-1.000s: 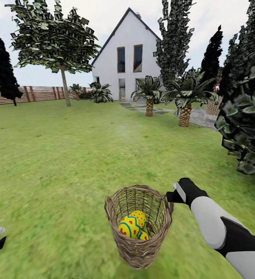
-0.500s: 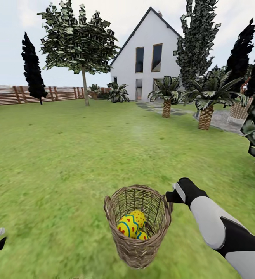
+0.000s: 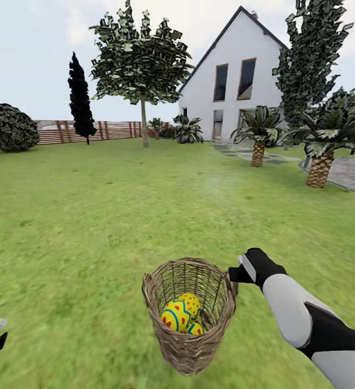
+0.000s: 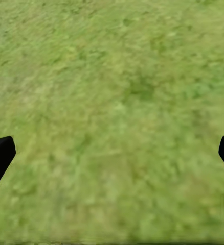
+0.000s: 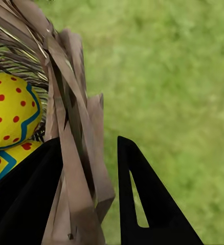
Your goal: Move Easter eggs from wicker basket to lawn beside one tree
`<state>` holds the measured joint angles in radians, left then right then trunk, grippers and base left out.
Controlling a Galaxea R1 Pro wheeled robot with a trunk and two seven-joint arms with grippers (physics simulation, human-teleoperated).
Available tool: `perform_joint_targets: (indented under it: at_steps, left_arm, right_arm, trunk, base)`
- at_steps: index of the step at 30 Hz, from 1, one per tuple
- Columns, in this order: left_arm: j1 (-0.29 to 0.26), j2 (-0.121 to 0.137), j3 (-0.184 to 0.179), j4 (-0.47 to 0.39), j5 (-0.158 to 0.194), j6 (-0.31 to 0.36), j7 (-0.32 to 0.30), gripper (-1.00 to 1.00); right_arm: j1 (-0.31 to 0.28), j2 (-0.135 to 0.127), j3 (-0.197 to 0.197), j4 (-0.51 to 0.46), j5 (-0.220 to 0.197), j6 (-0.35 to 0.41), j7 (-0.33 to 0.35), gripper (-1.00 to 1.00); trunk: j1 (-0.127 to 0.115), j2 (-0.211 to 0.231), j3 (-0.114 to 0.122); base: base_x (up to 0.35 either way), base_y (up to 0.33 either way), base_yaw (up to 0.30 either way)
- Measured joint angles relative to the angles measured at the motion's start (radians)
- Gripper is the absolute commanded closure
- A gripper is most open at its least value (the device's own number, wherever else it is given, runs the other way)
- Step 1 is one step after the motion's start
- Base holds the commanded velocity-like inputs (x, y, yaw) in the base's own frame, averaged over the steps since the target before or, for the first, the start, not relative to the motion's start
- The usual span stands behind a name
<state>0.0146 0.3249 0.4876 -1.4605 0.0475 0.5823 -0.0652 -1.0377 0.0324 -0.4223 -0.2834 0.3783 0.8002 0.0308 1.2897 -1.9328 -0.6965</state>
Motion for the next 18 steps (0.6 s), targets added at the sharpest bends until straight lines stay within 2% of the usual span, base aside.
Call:
perform_joint_targets:
  at_steps: [18]
  left_arm:
    - [-0.001, 0.002, 0.0, 0.038, 0.0, -0.015, -0.001, -1.0]
  right_arm:
    - [0.0, 0.014, 0.0, 0.0, 0.002, -0.002, -0.001, 1.0]
  trunk:
    - [-0.069, 0.126, 0.056]
  base:
    - [0.0, 0.0, 0.287]
